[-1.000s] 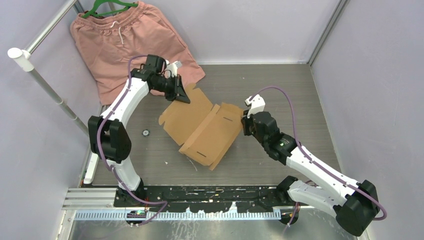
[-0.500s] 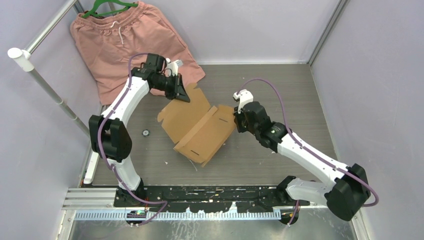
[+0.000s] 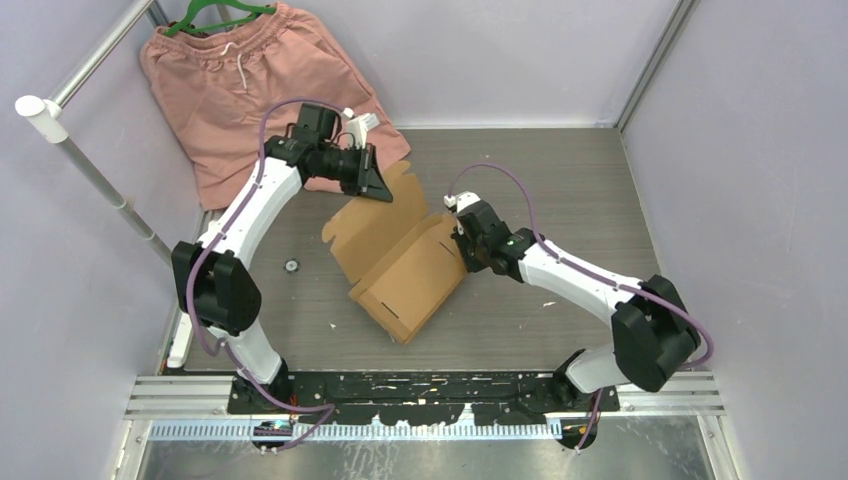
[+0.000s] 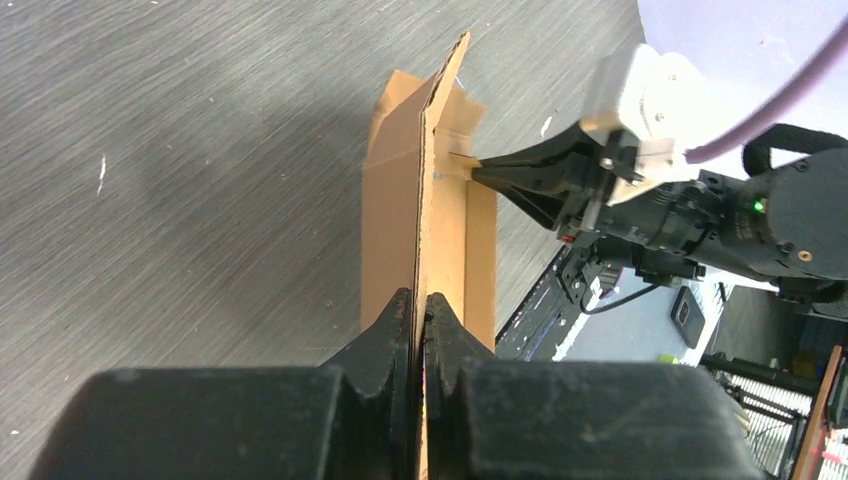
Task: Fold the paper box
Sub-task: Fold the paper box at the center of the board.
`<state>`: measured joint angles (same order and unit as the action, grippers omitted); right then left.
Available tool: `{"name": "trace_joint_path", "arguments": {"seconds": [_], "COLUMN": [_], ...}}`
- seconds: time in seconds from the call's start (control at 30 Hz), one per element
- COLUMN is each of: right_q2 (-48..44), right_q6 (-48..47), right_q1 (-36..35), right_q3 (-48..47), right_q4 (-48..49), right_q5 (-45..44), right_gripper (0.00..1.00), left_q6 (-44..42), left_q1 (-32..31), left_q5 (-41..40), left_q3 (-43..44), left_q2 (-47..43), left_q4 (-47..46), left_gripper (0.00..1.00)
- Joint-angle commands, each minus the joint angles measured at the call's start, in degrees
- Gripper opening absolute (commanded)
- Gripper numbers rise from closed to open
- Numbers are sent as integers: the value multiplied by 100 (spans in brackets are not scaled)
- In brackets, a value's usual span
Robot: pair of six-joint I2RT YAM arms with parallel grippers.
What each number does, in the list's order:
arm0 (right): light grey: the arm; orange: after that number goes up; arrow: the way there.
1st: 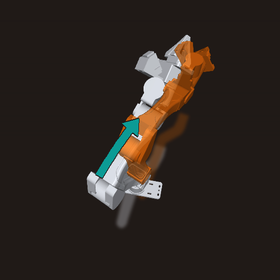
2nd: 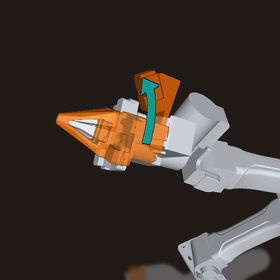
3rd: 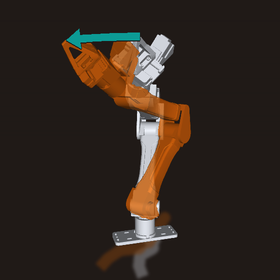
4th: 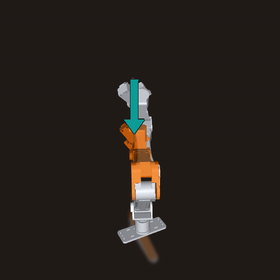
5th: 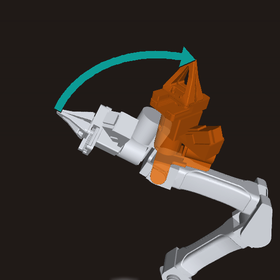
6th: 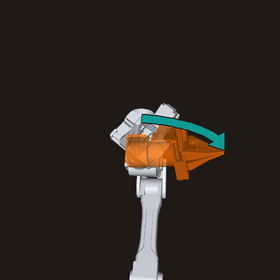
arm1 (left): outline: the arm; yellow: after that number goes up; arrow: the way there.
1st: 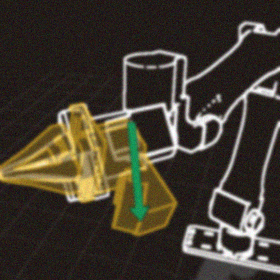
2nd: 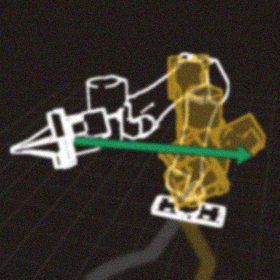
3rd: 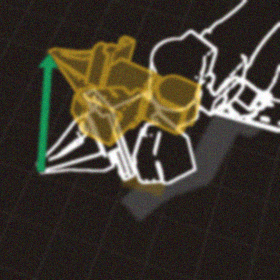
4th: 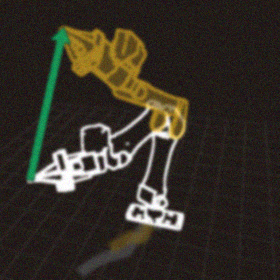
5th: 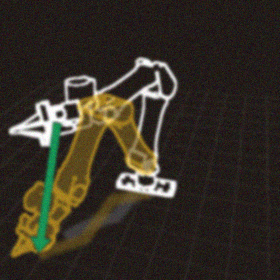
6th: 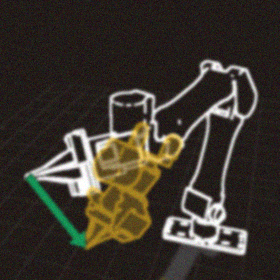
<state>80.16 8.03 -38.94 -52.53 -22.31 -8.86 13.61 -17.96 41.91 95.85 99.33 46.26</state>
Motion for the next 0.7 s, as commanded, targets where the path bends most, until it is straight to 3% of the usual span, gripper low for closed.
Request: {"name": "trace_joint_path", "arguments": {"seconds": [0.0, 0.67], "right_q2": [238, 1478], "right_q6": [215, 472], "right_q1": [-53, 103], "right_q3": [-399, -990], "right_q4": [198, 246], "right_q5": [320, 1544], "right_gripper": [3, 8], "left_q6": [-87, -766], "left_q1": [-170, -1169], "left_q5": [308, -567], "left_q3": [40, -621], "left_q2": [-312, -174], "left_q4": [-410, -455], "left_gripper": [6, 6]}}
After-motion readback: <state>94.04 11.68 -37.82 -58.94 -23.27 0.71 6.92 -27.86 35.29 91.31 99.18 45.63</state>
